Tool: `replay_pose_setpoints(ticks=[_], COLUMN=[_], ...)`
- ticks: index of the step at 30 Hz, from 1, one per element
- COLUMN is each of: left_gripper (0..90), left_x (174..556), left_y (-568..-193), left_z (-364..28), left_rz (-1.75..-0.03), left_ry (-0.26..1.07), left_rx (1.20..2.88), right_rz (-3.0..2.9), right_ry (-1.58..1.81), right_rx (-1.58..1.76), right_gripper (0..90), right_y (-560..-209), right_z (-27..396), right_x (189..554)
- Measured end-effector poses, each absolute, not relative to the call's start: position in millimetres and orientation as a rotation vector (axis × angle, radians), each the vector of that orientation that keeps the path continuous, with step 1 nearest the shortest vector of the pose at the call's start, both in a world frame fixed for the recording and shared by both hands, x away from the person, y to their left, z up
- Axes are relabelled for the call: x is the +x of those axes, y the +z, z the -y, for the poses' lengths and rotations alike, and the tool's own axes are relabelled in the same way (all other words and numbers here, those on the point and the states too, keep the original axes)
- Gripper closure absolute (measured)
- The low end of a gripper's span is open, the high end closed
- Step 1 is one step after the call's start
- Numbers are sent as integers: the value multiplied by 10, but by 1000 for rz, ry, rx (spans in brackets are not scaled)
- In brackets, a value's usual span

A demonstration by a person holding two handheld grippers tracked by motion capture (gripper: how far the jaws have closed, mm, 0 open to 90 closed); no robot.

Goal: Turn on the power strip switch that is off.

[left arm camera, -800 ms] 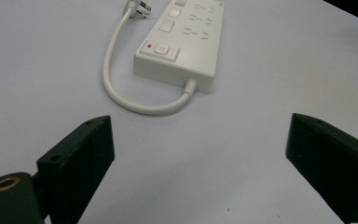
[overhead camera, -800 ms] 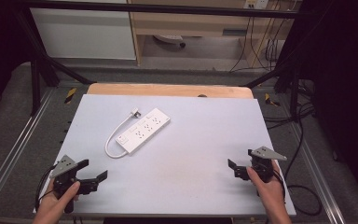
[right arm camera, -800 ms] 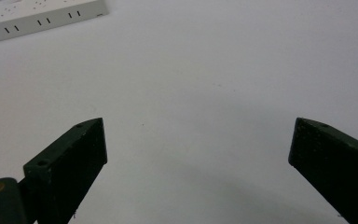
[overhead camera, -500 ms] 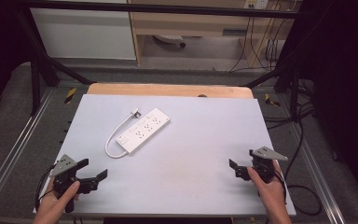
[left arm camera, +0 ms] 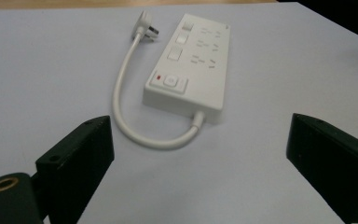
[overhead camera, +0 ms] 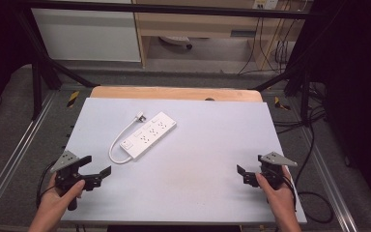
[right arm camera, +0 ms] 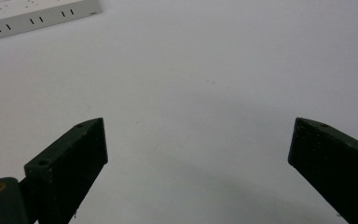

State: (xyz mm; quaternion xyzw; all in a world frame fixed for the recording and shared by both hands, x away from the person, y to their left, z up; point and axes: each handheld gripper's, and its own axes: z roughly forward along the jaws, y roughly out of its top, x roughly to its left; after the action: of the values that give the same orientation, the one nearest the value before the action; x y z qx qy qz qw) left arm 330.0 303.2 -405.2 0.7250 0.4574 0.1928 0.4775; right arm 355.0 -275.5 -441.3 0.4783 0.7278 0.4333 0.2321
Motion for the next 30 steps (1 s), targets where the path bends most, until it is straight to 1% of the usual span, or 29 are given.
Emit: replay_pose_setpoints(ticks=[6, 14, 22, 30], left_gripper=[74, 65, 63, 64], left_x=[3448, 3556, 3700, 3871], left_y=[-3867, -3690, -3593, -3549], left_z=[-3044, -2966, -2809, -2712], left_rz=[-1099, -1066, -1039, -1057], left_ry=[452, 456, 458, 448], left_rx=[1741, 1777, 1818, 1856], right_rz=[-1992, -1991, -1991, -1994], right_ry=[1192, 1190, 1193, 1196], right_rx=[1312, 1312, 1309, 1316], right_gripper=[47, 43, 44, 45], right_y=[-4406, -4408, -4405, -4394], right_z=[2760, 2755, 2754, 2756], right_x=[3546, 3551, 3551, 3557])
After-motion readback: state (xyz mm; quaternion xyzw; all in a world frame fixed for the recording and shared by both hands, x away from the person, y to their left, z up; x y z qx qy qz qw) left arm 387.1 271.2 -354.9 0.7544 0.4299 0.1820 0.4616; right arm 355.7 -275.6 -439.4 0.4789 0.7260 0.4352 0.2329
